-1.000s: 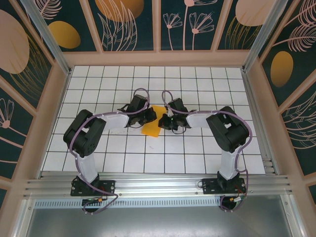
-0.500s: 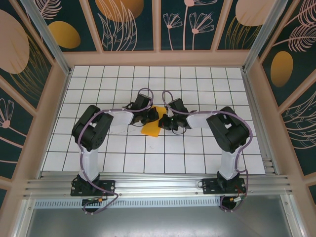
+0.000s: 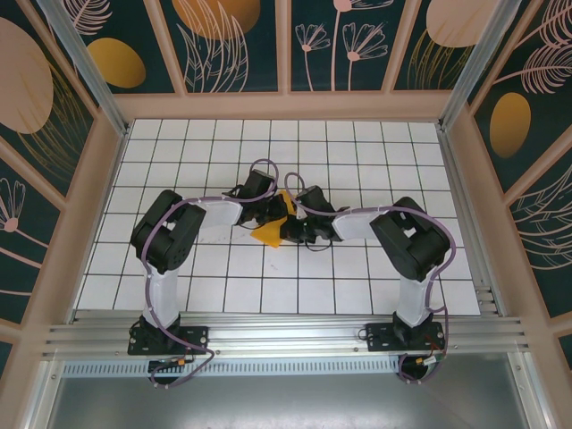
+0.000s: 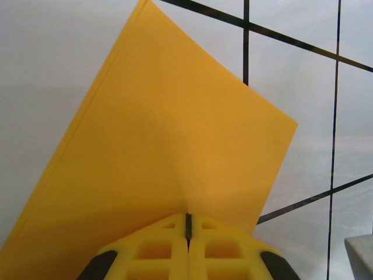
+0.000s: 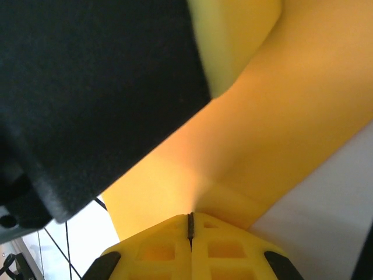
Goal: Fold a paper plane with a square sheet of paper (pick it up from the middle)
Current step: Fold the square sheet of paper in half at the center of the table.
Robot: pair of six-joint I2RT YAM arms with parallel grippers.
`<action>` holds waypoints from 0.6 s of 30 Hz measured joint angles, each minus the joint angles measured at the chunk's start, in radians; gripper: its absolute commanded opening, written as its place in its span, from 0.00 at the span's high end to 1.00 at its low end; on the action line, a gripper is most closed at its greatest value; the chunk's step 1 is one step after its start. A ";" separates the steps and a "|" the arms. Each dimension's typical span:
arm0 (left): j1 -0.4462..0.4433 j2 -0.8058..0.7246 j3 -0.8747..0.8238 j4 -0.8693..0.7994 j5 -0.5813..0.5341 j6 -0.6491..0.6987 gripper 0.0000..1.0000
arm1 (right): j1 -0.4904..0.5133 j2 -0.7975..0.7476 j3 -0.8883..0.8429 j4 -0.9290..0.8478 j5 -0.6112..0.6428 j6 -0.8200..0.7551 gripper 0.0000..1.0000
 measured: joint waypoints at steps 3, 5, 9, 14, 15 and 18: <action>0.000 0.000 0.000 0.000 0.000 0.000 0.94 | 0.019 -0.008 -0.006 -0.001 0.007 0.006 0.97; 0.000 0.001 0.000 0.000 0.000 0.000 0.95 | 0.035 -0.012 -0.008 -0.002 0.007 0.011 0.97; 0.000 0.001 0.000 0.000 0.000 -0.001 0.95 | 0.052 -0.013 -0.012 -0.004 0.014 0.026 0.97; 0.000 0.001 0.000 0.000 0.000 -0.001 0.95 | 0.055 -0.013 -0.013 -0.004 0.018 0.032 0.97; 0.000 0.001 0.000 0.001 0.000 0.000 0.95 | 0.056 -0.013 -0.013 -0.004 0.021 0.032 0.97; 0.000 0.001 0.001 0.000 0.000 0.000 0.95 | 0.061 -0.017 -0.013 -0.009 0.032 0.033 0.97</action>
